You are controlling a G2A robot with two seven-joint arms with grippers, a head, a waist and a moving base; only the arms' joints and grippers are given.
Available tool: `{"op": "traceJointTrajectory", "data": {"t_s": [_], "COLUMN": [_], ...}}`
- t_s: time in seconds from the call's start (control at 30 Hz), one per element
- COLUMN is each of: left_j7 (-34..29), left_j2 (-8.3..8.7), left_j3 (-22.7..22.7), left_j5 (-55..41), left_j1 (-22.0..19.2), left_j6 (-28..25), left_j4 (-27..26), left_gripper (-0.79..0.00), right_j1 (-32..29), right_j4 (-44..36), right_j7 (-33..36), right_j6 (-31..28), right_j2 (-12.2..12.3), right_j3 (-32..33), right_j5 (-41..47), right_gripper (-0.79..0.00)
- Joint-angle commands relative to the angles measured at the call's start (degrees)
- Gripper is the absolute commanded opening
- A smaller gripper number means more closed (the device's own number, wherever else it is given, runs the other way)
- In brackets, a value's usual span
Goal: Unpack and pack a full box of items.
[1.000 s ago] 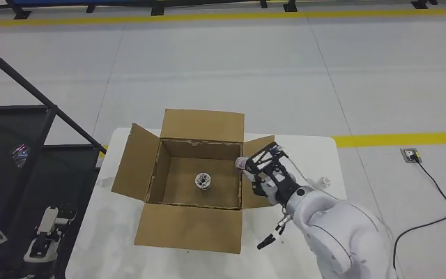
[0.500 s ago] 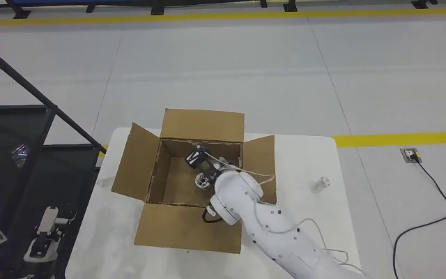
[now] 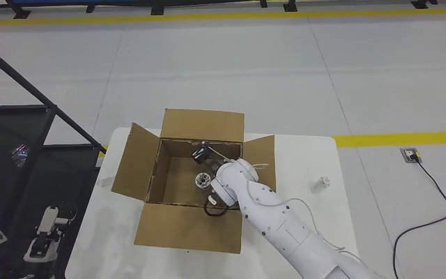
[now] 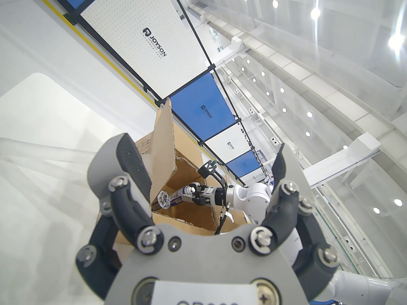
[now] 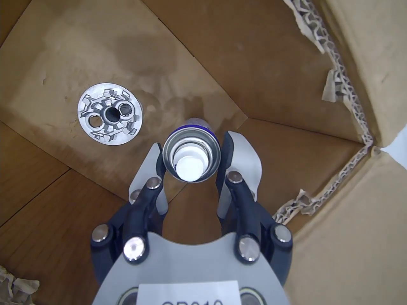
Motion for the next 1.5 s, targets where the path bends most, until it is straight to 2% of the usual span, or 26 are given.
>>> {"op": "traceJointTrajectory", "data": {"t_s": [0.0,0.03,0.07,0.1,0.13,0.17,0.23,0.37,0.47,0.57,0.67,0.77,0.9,0.97,1.1,1.23,1.27,1.33,1.37,1.4,1.43,1.47], "left_j7": [0.0,0.0,0.0,0.0,0.0,0.0,0.0,0.0,0.0,0.0,0.0,0.0,0.0,0.0,0.0,0.0,0.0,0.0,0.0,0.0,0.0,0.0], "left_j2": [0.0,0.0,0.0,0.0,0.0,0.0,0.0,0.0,0.0,0.0,0.0,0.0,0.0,0.0,0.0,0.0,0.0,0.0,0.0,0.0,0.0,0.0], "left_j3": [0.0,0.0,0.0,0.0,0.0,0.0,0.0,0.0,0.0,0.0,0.0,0.0,0.0,0.0,0.0,0.0,0.0,0.0,0.0,0.0,0.0,0.0], "left_j5": [0.0,0.0,0.0,0.0,0.0,0.0,0.0,0.0,0.0,0.0,0.0,0.0,0.0,0.0,0.0,0.0,0.0,0.0,0.0,0.0,0.0,0.0], "left_j1": [0.0,0.0,0.0,0.0,0.0,0.0,0.0,0.0,0.0,0.0,0.0,0.0,0.0,0.0,0.0,0.0,0.0,0.0,0.0,0.0,0.0,0.0], "left_j6": [0.0,0.0,0.0,0.0,0.0,0.0,0.0,0.0,0.0,0.0,0.0,0.0,0.0,0.0,0.0,0.0,0.0,0.0,0.0,0.0,0.0,0.0], "left_j4": [0.0,0.0,0.0,0.0,0.0,0.0,0.0,0.0,0.0,0.0,0.0,0.0,0.0,0.0,0.0,0.0,0.0,0.0,0.0,0.0,0.0,0.0], "left_gripper": [0.0,0.0,0.0,0.0,0.0,0.0,0.0,0.0,0.0,0.0,0.0,0.0,0.0,0.0,0.0,0.0,0.0,0.0,0.0,0.0,0.0,0.0], "right_j1": [-0.06,-0.17,-0.28,-0.48,-0.77,-1.11,-2.22,-7.85,-14.3,-20.19,-25.07,-28.63,-31.3,-31.42,-30.36,-28.79,-28.54,-28.31,-28.22,-28.14,-28.03,-27.77], "right_j4": [-0.39,-0.72,-1.23,-1.84,-2.64,-3.73,-7.52,-22.38,-35.62,-46.98,-54.6,-58.35,-57.85,-55.06,-46.26,-38.68,-37.3,-35.27,-34.47,-33.78,-33.08,-32.63], "right_j7": [-0.16,-0.12,-0.04,0.03,0.14,0.28,0.68,3.71,7.09,9.21,8.57,7.45,6.33,6.47,6.84,8.37,8.48,8.49,8.46,8.46,8.86,9.02], "right_j6": [-0.37,-0.72,-0.98,-1.08,-1.17,-1.24,-2.13,-6.37,-10.69,-14.21,-15.28,-14.77,-13.82,-13.64,-13.7,-15.77,-16.1,-17.0,-17.05,-17.18,-17.15,-16.85], "right_j2": [-0.07,-0.04,0.01,0.09,0.2,0.34,0.81,3.21,5.37,7.0,8.16,9.06,10.16,10.58,11.28,11.91,12.05,12.29,12.42,12.5,12.61,12.71], "right_j3": [0.41,0.67,0.92,1.18,1.44,1.79,2.93,9.36,16.14,22.56,28.82,36.01,44.75,47.23,52.16,53.38,53.68,54.0,54.16,54.18,54.32,54.44], "right_j5": [0.07,0.05,-0.22,-0.61,-1.1,-1.59,-2.18,-2.49,-2.98,-3.66,-4.85,-5.31,-8.74,-10.95,-10.08,-10.85,-10.77,-10.17,-10.45,-10.19,-10.26,-10.29], "right_gripper": [-0.243,-0.252,-0.332,-0.336,-0.32,-0.256,-0.237,-0.231,-0.277,-0.234,-0.114,-0.12,-0.086,0.0,0.0,-0.006,-0.046,-0.055,-0.108,-0.179,-0.354,-0.416]}}
